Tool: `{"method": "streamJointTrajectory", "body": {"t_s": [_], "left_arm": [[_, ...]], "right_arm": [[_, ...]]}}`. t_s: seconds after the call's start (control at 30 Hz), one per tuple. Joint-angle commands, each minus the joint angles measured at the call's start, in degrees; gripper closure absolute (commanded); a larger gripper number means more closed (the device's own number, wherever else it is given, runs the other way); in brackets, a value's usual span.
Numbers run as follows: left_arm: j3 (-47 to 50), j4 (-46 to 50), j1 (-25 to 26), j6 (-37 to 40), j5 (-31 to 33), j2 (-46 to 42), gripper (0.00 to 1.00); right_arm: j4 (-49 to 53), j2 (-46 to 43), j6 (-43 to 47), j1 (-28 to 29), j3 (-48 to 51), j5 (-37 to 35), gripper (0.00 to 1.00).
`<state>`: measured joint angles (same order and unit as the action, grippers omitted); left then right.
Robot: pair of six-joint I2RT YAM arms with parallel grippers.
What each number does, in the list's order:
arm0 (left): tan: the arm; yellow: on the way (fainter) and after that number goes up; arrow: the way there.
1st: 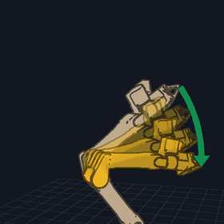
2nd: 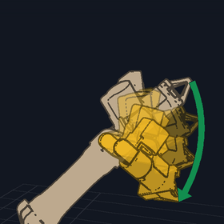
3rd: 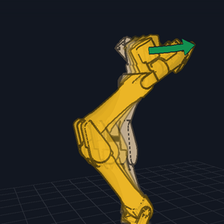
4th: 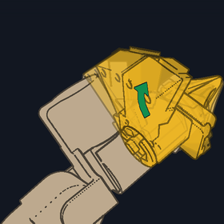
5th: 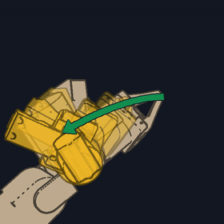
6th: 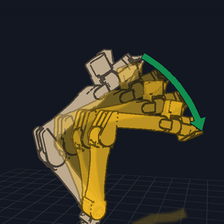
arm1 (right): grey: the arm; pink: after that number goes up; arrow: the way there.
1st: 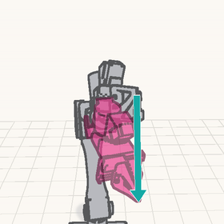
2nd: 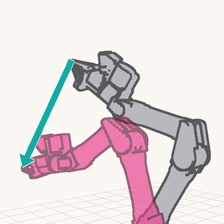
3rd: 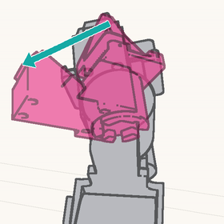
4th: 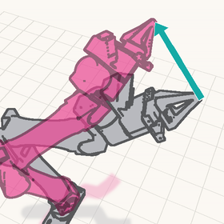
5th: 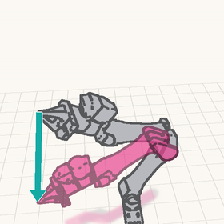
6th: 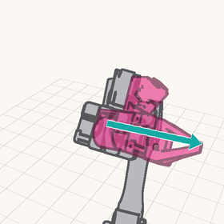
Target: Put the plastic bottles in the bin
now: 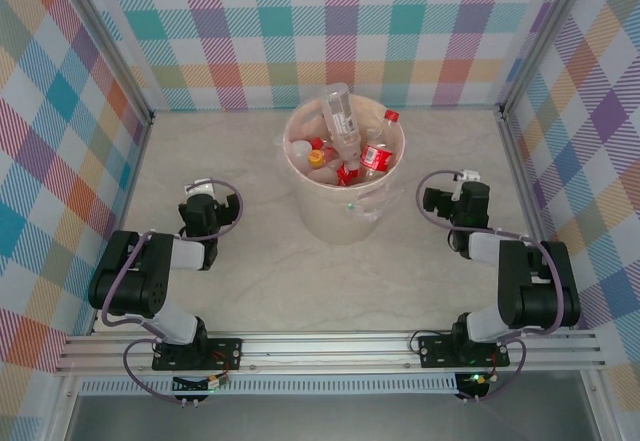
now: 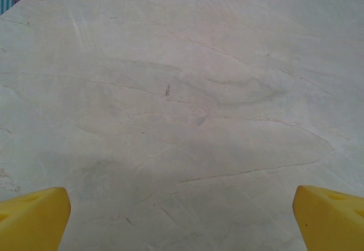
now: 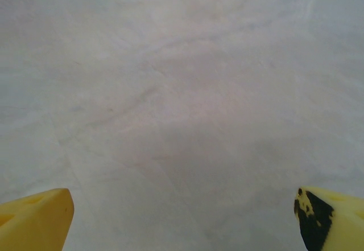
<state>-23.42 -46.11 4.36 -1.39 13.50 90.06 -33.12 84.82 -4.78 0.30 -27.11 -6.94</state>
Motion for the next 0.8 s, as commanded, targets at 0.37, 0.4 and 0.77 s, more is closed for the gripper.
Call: {"method": "streamJointTrajectory", "body": {"t_s": [0.37,0.4,0.77], "left_arm": [[0.4,-4.3,1.3,2.0,0.8,0.4,0.00],[0.4,-4.3,1.4,1.9,0.8,0.4,0.00],[0.4,-4.3,1.4,1.9,0.8,0.4,0.00]], "right_arm": [[-16.0,2.8,1.7,2.0,4.6,-3.5,0.01],[-15.5,2.7,1.7,1.9,4.6,-3.5,0.01],[-15.6,2.8,1.8,1.9,4.5,-3.4,0.01]]}}
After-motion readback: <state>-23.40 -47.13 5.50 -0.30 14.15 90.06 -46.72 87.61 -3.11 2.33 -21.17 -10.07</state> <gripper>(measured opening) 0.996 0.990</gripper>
